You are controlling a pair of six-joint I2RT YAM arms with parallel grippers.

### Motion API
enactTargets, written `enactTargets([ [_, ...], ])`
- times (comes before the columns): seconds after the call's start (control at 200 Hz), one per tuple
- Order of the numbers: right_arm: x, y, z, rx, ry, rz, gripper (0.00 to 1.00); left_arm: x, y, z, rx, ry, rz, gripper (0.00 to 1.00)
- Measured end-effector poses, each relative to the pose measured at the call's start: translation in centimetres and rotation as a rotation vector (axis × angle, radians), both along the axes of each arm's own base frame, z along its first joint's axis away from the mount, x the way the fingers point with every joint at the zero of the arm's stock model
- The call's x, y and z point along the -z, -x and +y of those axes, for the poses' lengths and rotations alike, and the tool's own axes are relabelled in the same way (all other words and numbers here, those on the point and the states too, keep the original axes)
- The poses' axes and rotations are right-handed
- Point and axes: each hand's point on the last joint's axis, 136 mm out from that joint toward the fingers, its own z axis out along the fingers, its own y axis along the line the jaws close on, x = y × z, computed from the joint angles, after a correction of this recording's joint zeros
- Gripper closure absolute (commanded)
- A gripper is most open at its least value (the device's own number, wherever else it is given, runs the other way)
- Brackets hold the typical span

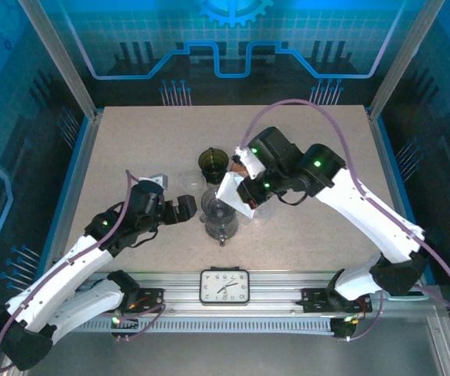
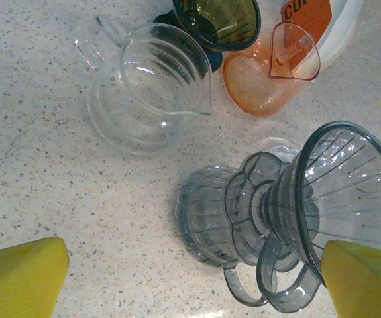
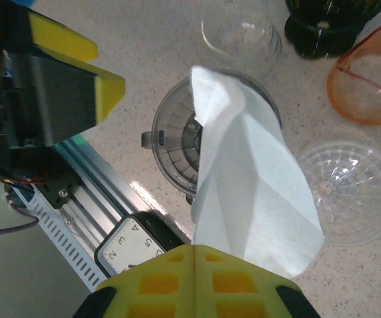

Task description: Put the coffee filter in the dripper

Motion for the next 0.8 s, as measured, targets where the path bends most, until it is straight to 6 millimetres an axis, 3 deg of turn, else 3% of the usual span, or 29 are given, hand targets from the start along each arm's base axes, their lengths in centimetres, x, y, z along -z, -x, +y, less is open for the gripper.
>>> enactTargets([
  [0.15, 1.7, -0.6, 1.0, -0.006, 0.091, 0.046, 1.00, -0.3, 0.3, -0.2, 0.015, 0.018, -0.001, 0.01],
  [0.56, 4.0, -1.1, 4.5, -0.071, 0.209, 0.073, 1.00, -0.5, 0.9, -0.9, 0.054, 0.053, 0.013, 0.01],
  [0.8, 5.8, -1.0, 5.1, -0.085, 0.243, 0.094, 1.00, -0.7, 0.9, -1.2, 0.064, 0.070, 0.010, 0.01],
])
